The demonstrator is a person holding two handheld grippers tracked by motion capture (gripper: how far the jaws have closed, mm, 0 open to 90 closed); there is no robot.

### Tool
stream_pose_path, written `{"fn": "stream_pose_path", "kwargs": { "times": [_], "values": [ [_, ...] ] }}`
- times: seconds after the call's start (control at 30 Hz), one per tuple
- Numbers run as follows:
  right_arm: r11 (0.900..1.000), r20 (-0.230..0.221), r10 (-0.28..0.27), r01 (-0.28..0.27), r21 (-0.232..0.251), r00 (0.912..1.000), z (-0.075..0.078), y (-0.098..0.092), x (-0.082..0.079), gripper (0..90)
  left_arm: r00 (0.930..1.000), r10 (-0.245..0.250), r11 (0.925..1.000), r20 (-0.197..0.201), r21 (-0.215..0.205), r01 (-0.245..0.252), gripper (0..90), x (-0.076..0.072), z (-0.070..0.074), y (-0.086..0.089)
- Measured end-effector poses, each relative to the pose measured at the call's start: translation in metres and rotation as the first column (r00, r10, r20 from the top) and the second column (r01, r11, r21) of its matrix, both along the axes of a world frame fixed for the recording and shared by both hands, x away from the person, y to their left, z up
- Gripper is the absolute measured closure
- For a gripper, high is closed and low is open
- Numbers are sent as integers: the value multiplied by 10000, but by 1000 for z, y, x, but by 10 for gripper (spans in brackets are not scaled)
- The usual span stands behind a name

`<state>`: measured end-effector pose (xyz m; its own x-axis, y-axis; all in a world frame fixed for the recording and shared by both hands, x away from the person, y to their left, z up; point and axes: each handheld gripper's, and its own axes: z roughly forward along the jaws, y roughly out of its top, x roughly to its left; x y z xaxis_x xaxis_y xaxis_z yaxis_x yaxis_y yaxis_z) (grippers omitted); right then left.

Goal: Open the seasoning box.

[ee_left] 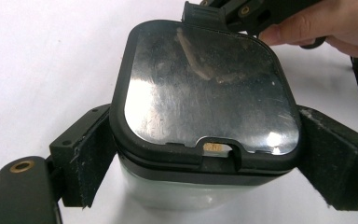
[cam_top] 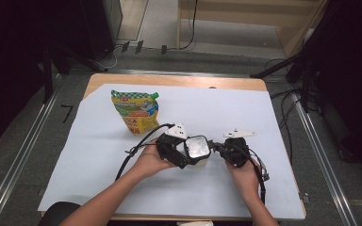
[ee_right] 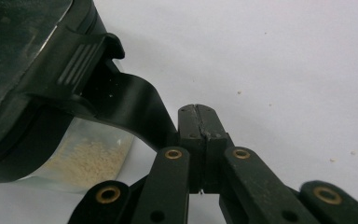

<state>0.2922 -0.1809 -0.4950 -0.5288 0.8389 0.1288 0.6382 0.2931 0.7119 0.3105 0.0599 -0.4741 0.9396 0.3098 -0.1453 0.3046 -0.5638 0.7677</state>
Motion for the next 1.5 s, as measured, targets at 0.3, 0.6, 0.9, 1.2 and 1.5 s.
{"fn": "stream_pose_path", "kwargs": {
  "times": [0.3, 0.6, 0.9, 1.2, 1.5],
  "values": [
    [10000, -27, -10, 10, -18, 10000, 0, 0, 0, 900, 9995, 211, 9997, 244, -122, -208, 136, -4, -6, 0],
    [10000, -46, -22, 22, 18, 10000, 0, 0, -1, 900, 9972, 167, 9998, 723, 96, -175, 159, -7, -1, -1],
    [10000, -64, -18, 18, 22, 10000, 0, 1, -1, 900, 9967, 153, 9999, 794, 27, -156, 161, -7, 2, 0],
    [10000, -72, -48, 48, 1, 10000, 0, 1, -1, 900, 9960, 146, 9999, 878, -90, -139, 164, -8, 6, -2],
    [10000, -82, -63, 63, 10, 9999, 0, 1, -2, 900, 9961, 176, 9997, 867, -171, -162, 174, -7, 10, -2]
  ]
}}
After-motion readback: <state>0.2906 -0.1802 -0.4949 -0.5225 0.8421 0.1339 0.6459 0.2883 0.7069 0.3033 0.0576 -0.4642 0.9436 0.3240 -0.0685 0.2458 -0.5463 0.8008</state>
